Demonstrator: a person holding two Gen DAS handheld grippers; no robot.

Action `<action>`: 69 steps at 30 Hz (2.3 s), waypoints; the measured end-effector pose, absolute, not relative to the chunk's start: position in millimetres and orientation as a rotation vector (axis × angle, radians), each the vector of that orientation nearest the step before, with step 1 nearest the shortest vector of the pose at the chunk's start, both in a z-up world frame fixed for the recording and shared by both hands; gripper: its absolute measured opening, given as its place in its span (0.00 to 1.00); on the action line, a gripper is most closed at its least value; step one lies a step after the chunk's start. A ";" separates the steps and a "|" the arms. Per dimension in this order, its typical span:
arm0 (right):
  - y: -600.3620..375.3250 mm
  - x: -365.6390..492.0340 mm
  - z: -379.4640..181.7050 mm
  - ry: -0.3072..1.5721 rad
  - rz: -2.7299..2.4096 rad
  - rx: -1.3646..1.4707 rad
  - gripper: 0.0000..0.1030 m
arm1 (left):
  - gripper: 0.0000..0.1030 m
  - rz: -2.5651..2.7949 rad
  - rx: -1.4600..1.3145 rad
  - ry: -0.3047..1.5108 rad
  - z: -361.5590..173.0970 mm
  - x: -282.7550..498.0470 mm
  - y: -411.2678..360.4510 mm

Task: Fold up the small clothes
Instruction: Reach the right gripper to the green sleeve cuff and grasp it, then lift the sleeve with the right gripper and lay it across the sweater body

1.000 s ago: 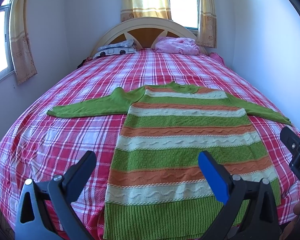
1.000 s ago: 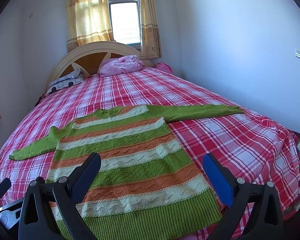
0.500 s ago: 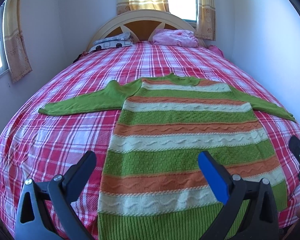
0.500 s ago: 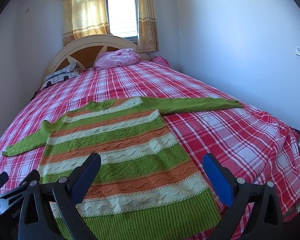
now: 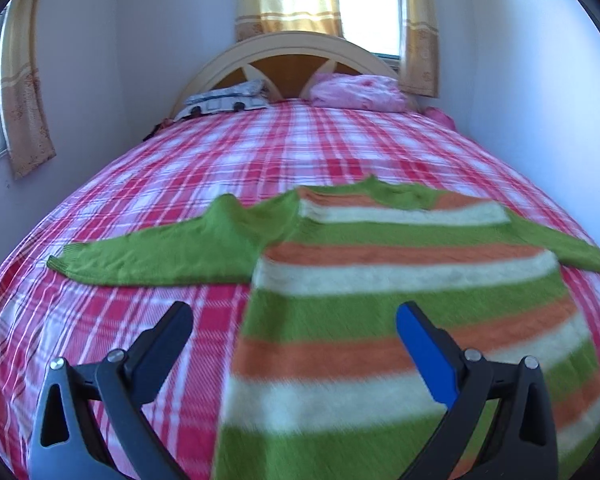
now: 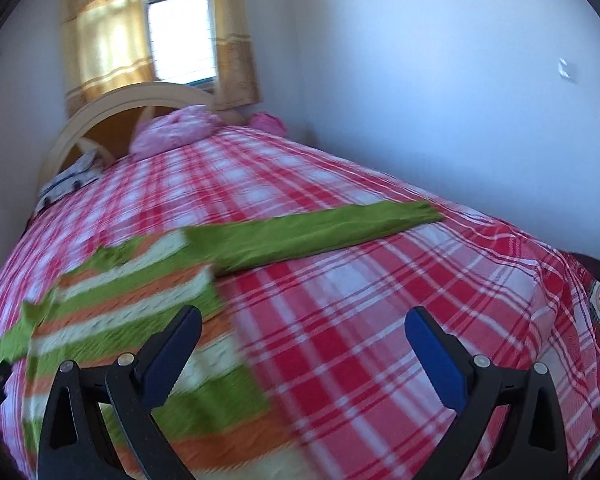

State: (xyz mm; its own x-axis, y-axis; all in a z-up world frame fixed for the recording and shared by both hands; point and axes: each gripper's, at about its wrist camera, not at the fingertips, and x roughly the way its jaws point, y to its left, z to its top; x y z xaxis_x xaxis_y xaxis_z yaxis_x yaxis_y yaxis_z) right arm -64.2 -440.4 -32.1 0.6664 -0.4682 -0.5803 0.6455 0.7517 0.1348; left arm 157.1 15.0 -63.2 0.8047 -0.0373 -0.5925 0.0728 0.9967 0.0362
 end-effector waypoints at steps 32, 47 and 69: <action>-729.8 24.1 -111.7 0.582 -0.736 0.901 0.07 | 1.00 -0.008 -0.096 0.822 -130.7 201.6 42.9; -523.0 93.0 31.0 0.532 -0.332 0.484 0.07 | 1.00 -0.023 -0.119 0.812 -129.0 200.6 44.0; -136.3 271.0 -116.4 0.891 0.394 0.397 0.07 | 1.00 -0.067 -0.191 0.769 -129.8 196.8 55.5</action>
State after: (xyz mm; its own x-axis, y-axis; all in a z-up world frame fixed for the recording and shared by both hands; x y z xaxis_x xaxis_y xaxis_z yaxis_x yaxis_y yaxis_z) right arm 271.0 -136.3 -116.4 0.5676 0.4868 -0.6640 -0.1642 0.8572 0.4881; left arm 196.8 55.5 -129.8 0.7177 -0.1300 -0.6841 -0.0090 0.9806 -0.1957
